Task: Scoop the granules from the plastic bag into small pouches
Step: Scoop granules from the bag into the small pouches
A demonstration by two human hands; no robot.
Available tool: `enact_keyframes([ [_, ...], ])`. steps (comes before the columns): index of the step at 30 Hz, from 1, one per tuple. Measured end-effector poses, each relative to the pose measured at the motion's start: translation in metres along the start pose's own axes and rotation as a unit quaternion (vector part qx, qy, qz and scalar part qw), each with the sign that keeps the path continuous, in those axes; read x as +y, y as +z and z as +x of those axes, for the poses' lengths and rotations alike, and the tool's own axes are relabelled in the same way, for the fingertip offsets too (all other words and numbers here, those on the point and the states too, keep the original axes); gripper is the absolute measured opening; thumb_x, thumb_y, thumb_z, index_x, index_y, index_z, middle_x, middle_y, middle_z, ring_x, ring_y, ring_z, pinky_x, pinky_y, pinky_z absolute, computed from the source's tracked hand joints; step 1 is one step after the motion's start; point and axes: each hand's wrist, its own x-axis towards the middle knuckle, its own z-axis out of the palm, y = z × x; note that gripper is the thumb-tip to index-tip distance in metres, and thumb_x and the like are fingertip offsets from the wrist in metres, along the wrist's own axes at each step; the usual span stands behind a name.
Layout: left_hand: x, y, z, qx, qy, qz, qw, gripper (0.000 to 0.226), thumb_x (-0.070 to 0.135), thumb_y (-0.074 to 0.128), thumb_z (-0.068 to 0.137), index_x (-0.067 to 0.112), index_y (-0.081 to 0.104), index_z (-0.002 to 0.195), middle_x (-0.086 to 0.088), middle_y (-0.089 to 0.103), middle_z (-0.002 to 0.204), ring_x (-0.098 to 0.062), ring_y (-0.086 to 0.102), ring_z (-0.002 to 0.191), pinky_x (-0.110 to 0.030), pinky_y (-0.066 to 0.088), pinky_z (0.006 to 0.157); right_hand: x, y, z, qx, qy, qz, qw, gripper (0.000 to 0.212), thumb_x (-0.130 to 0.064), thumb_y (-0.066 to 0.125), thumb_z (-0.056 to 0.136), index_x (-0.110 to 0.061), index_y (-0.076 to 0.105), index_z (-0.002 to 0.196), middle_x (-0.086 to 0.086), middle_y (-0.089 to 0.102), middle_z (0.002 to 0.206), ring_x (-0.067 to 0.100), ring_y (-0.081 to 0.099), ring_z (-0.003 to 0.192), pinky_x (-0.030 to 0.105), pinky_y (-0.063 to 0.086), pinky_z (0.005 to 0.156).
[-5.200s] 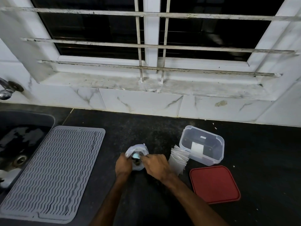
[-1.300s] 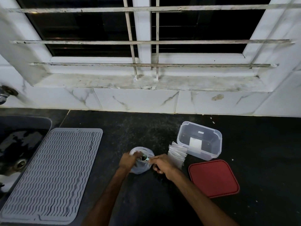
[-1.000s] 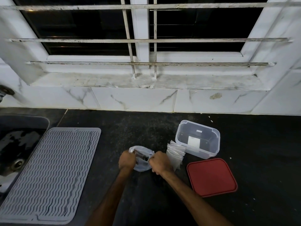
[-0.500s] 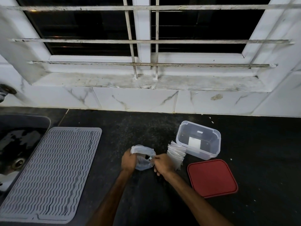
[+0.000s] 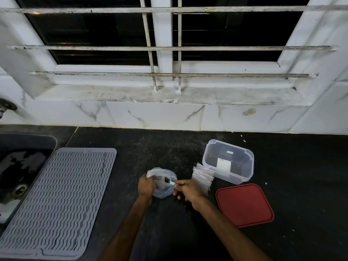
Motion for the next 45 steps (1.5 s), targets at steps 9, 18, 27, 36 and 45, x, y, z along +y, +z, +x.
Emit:
enact_keyframes([
  [9, -0.008, 0.003, -0.004, 0.048, -0.072, -0.048, 0.995, 0.032, 0.014, 0.049, 0.099, -0.007, 0.059, 0.121, -0.022, 0.063, 0.119, -0.04, 0.059, 0.112, -0.04, 0.046, 0.09, -0.002, 0.004, 0.003, 0.006, -0.016, 0.018, 1.0, 0.03, -0.005, 0.047, 0.099, -0.01, 0.063, 0.123, 0.001, 0.07, 0.075, 0.006, 0.057, 0.045, 0.014, 0.03, 0.038],
  [18, -0.013, 0.003, -0.016, -0.036, -0.011, -0.039, 0.999, 0.008, 0.014, 0.066, 0.089, 0.015, 0.064, 0.097, -0.004, 0.068, 0.091, -0.021, 0.066, 0.086, -0.035, 0.053, 0.079, 0.001, 0.002, 0.005, 0.015, 0.03, 0.075, 0.997, 0.027, -0.002, 0.046, 0.095, -0.007, 0.063, 0.115, 0.001, 0.07, 0.069, 0.01, 0.06, 0.047, 0.015, 0.029, 0.037],
  [27, -0.017, 0.007, -0.013, 0.056, -0.016, -0.036, 0.998, 0.025, 0.014, 0.065, 0.084, 0.002, 0.067, 0.106, -0.013, 0.071, 0.099, -0.027, 0.067, 0.087, -0.037, 0.056, 0.079, 0.001, 0.009, 0.0, 0.007, -0.031, 0.002, 1.0, 0.027, -0.006, 0.051, 0.097, -0.005, 0.064, 0.12, 0.001, 0.07, 0.071, 0.01, 0.06, 0.05, 0.019, 0.04, 0.042],
  [36, -0.008, -0.001, -0.016, 0.101, -0.011, 0.035, 0.994, 0.04, 0.023, 0.064, 0.088, 0.0, 0.057, 0.12, -0.019, 0.064, 0.115, -0.037, 0.062, 0.107, -0.039, 0.05, 0.09, -0.013, -0.013, -0.007, -0.027, 0.047, 0.07, 0.996, 0.021, -0.005, 0.054, 0.093, -0.001, 0.07, 0.104, 0.007, 0.072, 0.076, 0.012, 0.062, 0.054, 0.019, 0.043, 0.05],
  [45, -0.009, 0.005, -0.019, 0.093, 0.003, 0.058, 0.994, 0.048, 0.03, 0.067, 0.087, 0.004, 0.053, 0.124, -0.019, 0.064, 0.119, -0.036, 0.062, 0.108, -0.042, 0.051, 0.092, -0.022, -0.005, -0.018, -0.03, 0.036, 0.022, 0.999, 0.025, -0.014, 0.058, 0.09, 0.004, 0.07, 0.103, 0.008, 0.062, 0.055, 0.013, 0.049, 0.039, 0.02, 0.032, 0.04],
])
